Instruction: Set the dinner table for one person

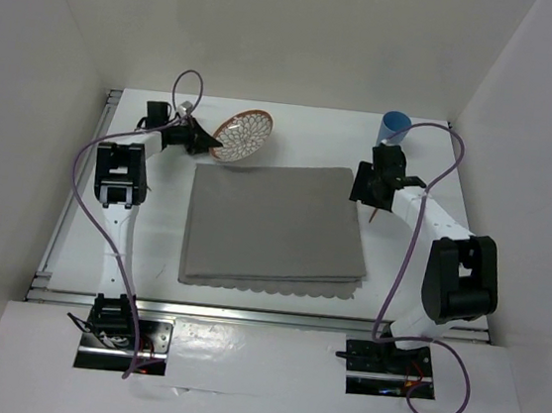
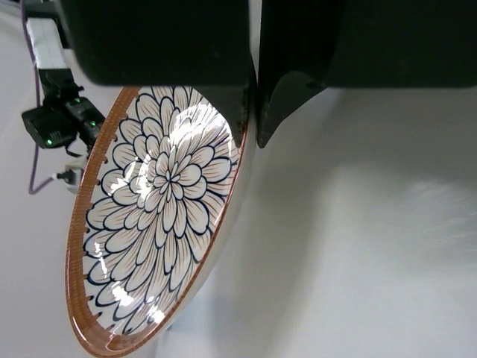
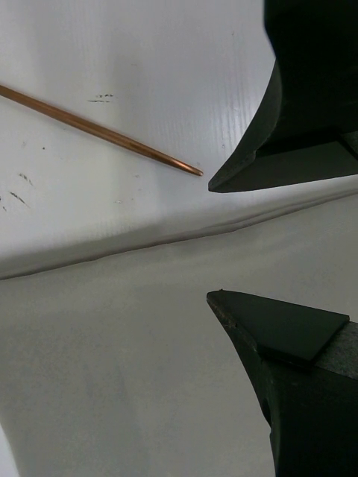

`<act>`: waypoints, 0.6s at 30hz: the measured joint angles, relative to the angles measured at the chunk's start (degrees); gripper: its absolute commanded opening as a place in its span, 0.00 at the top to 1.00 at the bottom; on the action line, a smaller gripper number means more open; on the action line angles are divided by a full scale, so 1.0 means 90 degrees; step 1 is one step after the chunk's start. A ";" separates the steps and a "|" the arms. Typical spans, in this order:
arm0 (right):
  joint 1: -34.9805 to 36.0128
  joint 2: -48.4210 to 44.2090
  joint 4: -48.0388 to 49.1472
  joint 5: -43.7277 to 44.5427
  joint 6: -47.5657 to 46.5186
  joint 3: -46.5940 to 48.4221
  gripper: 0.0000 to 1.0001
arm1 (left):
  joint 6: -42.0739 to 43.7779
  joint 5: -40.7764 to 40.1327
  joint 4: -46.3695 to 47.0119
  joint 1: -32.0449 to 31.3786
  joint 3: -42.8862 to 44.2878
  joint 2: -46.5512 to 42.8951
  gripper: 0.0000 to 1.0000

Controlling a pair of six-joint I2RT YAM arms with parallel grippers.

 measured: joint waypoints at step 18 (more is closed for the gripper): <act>0.0027 -0.0903 -0.0097 0.0163 -0.0022 -0.0420 0.37 | 0.5739 -0.0770 -0.5673 -0.0622 0.0425 -0.2356 1.00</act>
